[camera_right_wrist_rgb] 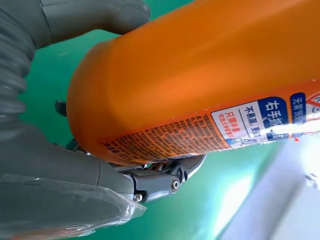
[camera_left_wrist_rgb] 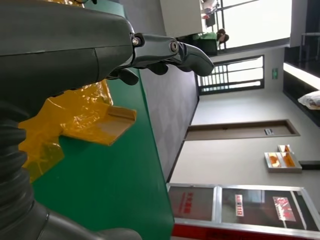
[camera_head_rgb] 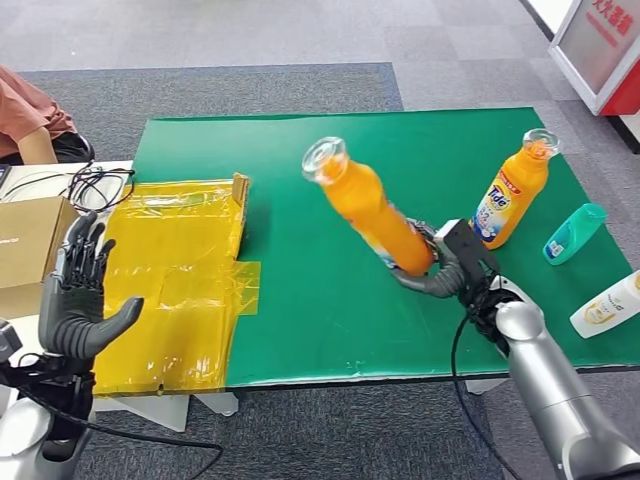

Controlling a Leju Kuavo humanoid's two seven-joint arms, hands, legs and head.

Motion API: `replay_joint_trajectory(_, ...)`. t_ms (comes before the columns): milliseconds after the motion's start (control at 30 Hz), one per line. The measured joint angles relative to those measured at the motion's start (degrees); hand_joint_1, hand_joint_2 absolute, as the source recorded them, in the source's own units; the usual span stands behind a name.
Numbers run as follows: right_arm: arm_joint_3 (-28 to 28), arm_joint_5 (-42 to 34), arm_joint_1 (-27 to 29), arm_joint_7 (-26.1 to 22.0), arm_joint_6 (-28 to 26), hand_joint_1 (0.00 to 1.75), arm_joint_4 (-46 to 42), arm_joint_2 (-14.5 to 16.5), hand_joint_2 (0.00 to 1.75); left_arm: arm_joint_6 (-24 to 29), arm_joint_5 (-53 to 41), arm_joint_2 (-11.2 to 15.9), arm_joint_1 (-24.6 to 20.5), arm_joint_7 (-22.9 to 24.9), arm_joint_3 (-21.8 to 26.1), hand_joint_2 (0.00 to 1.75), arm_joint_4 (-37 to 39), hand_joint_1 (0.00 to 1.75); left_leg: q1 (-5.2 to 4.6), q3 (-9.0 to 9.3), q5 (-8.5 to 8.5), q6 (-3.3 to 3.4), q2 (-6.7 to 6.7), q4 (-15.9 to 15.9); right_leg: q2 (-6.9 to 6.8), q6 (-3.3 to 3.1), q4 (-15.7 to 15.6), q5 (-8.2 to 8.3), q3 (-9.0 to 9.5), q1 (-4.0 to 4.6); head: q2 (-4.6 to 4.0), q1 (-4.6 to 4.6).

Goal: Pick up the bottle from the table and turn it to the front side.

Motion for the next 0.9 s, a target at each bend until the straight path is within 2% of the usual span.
replay_joint_trajectory(200, -2.6, -4.5, 2.0, -0.1, -1.3, 1.75, -6.4, 2.1, 1.75, 1.2, 0.1, 0.5, -1.5, -0.1, -1.7, 1.75, 1.0, 0.00, 0.00, 0.00, 0.00, 0.00, 0.00, 0.0, 0.01, 0.00, 0.0, 0.00, -0.01, 0.00, 0.00, 0.01)
replay_joint_trajectory(433, -2.8, -6.6, 2.7, -0.6, -1.1, 1.75, -9.8, 4.0, 1.75, 1.9, -0.5, 0.8, -4.6, -0.3, -3.6, 1.75, 3.0, 0.00, 0.00, 0.00, 0.00, 0.00, 0.00, 0.0, 0.00, 0.00, 0.0, 0.00, -0.01, 0.00, 0.00, 0.00)
replay_joint_trajectory(900, 6.2, 1.6, 1.2, -0.4, -1.4, 1.75, -9.7, 7.6, 1.75, -3.4, -1.6, 1.3, -18.2, 5.4, -10.5, 1.75, 12.6, 0.00, 0.00, -0.01, 0.08, -0.05, 0.00, 0.0, 0.00, 0.00, 0.0, 0.03, -0.02, 0.00, 0.00, 0.01)
